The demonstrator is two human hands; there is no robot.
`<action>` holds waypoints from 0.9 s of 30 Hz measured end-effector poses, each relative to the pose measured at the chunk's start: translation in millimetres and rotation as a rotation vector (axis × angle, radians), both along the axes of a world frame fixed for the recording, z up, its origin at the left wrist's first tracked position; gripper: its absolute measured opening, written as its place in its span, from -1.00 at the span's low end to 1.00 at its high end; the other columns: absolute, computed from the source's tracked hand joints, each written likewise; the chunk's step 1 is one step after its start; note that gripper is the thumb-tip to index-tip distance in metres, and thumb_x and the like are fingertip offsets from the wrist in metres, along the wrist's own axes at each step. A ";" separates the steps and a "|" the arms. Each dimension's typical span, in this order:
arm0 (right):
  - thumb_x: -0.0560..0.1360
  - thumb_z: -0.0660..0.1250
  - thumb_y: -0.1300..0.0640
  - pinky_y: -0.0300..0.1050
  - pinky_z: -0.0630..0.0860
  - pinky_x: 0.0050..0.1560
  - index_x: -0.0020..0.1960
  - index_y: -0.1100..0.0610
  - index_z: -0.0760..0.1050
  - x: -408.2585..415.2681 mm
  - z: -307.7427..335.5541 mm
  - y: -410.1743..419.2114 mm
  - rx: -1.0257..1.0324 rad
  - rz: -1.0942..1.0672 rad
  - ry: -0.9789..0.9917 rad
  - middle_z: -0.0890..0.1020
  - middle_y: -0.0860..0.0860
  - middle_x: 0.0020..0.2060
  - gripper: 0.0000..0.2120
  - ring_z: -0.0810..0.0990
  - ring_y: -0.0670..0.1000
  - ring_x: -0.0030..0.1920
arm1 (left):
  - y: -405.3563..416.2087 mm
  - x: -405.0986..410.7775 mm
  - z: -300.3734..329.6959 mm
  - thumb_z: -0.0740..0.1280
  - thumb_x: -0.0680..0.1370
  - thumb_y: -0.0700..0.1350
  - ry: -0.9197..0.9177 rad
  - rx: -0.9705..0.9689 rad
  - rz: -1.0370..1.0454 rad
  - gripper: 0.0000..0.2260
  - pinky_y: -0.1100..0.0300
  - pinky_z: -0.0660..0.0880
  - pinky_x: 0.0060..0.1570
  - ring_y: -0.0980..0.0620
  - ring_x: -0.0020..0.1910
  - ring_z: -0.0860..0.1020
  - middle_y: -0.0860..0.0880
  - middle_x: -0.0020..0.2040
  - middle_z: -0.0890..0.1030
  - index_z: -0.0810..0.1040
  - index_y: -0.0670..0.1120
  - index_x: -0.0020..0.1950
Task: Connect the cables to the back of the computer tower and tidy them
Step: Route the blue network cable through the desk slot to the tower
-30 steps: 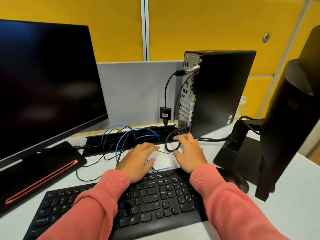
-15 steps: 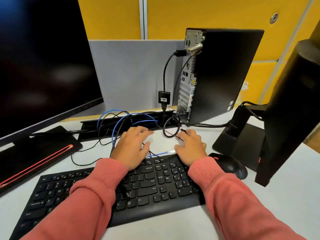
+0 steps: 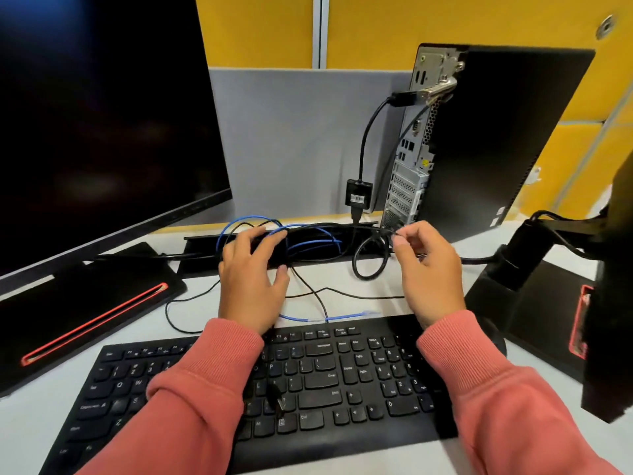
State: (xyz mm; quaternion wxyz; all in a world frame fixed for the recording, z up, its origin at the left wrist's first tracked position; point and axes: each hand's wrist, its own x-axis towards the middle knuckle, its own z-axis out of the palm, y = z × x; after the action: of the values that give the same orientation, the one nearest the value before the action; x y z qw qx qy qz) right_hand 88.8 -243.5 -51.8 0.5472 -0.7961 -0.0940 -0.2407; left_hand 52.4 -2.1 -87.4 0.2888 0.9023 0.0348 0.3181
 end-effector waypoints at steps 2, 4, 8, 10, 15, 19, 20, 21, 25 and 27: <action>0.58 0.33 0.20 -0.17 0.47 -0.18 -0.15 0.05 0.53 5.3 1.1 1.8 -0.012 0.071 0.064 0.60 0.07 -0.29 -0.85 0.54 0.05 -0.24 | 1.2 3.3 -3.2 0.43 0.53 -0.15 0.120 0.017 -0.015 -0.55 -0.05 0.31 0.36 -0.10 0.38 0.34 0.02 0.38 0.46 0.54 0.10 0.41; 0.58 0.34 0.20 -0.15 0.49 -0.17 -0.16 0.05 0.53 7.8 -3.3 1.4 -0.045 0.126 0.124 0.60 0.17 -0.30 -0.84 0.56 0.16 -0.21 | 1.2 5.2 -6.1 0.40 0.56 -0.13 0.148 0.045 -0.027 -0.59 0.05 0.24 0.28 -0.06 0.39 0.32 0.05 0.37 0.48 0.54 0.12 0.41; 0.58 0.36 0.21 -0.09 0.54 -0.08 -0.17 0.06 0.57 7.5 -15.9 -4.3 -0.098 0.164 0.217 0.62 0.18 -0.30 -0.84 0.59 0.17 -0.18 | 4.0 7.9 -6.3 0.37 0.59 -0.19 0.124 -0.024 -0.025 -0.64 0.11 0.22 0.23 -0.02 0.34 0.36 0.10 0.29 0.54 0.58 0.09 0.36; 0.56 0.38 0.18 -0.04 0.55 -0.07 -0.18 0.04 0.58 8.9 -23.5 -7.7 -0.188 0.132 0.259 0.63 0.09 -0.31 -0.85 0.60 0.15 -0.19 | 8.1 8.7 -7.1 0.34 0.60 -0.26 0.089 -0.128 -0.045 -0.65 0.12 0.34 0.27 0.00 0.29 0.42 0.12 0.23 0.58 0.62 0.05 0.32; 0.52 0.40 0.17 -0.12 0.48 -0.16 -0.23 0.02 0.58 15.5 -29.3 -23.7 -0.461 -0.095 0.267 0.60 -0.07 -0.35 -0.83 0.55 -0.01 -0.26 | 12.2 3.9 2.0 0.28 0.59 -0.39 0.034 -0.385 -0.074 -0.64 0.63 0.31 0.06 0.31 0.10 0.55 0.09 0.16 0.65 0.68 -0.05 0.24; 0.53 0.35 0.14 -0.07 0.54 -0.10 -0.21 -0.01 0.56 14.3 -25.4 -36.4 -0.600 -0.225 0.364 0.64 0.01 -0.22 -0.85 0.59 0.10 -0.17 | 9.4 1.9 3.9 0.28 0.60 -0.39 0.040 -0.410 -0.074 -0.65 0.63 0.31 0.02 0.28 0.10 0.56 0.10 0.13 0.65 0.68 -0.04 0.23; 0.54 0.34 0.15 -0.07 0.53 -0.09 -0.19 -0.01 0.56 12.6 -23.7 -37.6 -0.607 -0.230 0.373 0.65 0.03 -0.19 -0.86 0.58 0.11 -0.17 | 9.3 2.0 3.5 0.29 0.60 -0.37 0.041 -0.400 -0.069 -0.65 0.63 0.30 0.02 0.24 0.11 0.56 0.11 0.14 0.65 0.68 -0.03 0.24; 0.55 0.34 0.16 -0.07 0.53 -0.08 -0.16 -0.01 0.57 11.4 -22.5 -37.9 -0.604 -0.225 0.372 0.65 0.04 -0.16 -0.86 0.58 0.11 -0.16 | 9.4 2.2 3.3 0.30 0.60 -0.35 0.033 -0.364 -0.057 -0.66 0.62 0.28 0.04 0.18 0.13 0.54 0.12 0.15 0.63 0.68 -0.02 0.25; 0.54 0.31 0.25 0.04 0.53 0.12 0.13 -0.03 0.58 2.0 -21.2 -32.8 -0.605 -0.131 0.265 0.60 -0.01 -0.02 -0.75 0.57 0.08 0.03 | 6.8 -1.6 1.3 0.38 0.56 -0.26 -0.026 -0.148 -0.023 -0.67 0.24 0.30 0.32 0.05 0.25 0.41 0.14 0.23 0.55 0.67 0.06 0.24; 0.53 0.34 0.24 0.06 0.48 0.20 0.21 -0.04 0.54 -3.7 -19.1 -28.9 -0.596 -0.054 0.210 0.55 -0.06 0.02 -0.69 0.52 0.04 0.12 | 6.4 -4.1 -0.3 0.40 0.55 -0.25 -0.023 -0.114 -0.042 -0.71 0.06 0.34 0.34 0.05 0.25 0.40 0.16 0.24 0.54 0.69 0.07 0.19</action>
State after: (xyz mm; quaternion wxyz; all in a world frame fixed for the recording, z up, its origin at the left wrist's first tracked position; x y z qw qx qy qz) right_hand 85.0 -272.5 -71.0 0.2898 -0.9441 -0.0822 -0.1338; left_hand 48.3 4.2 -87.7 0.3467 0.8812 0.0304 0.3200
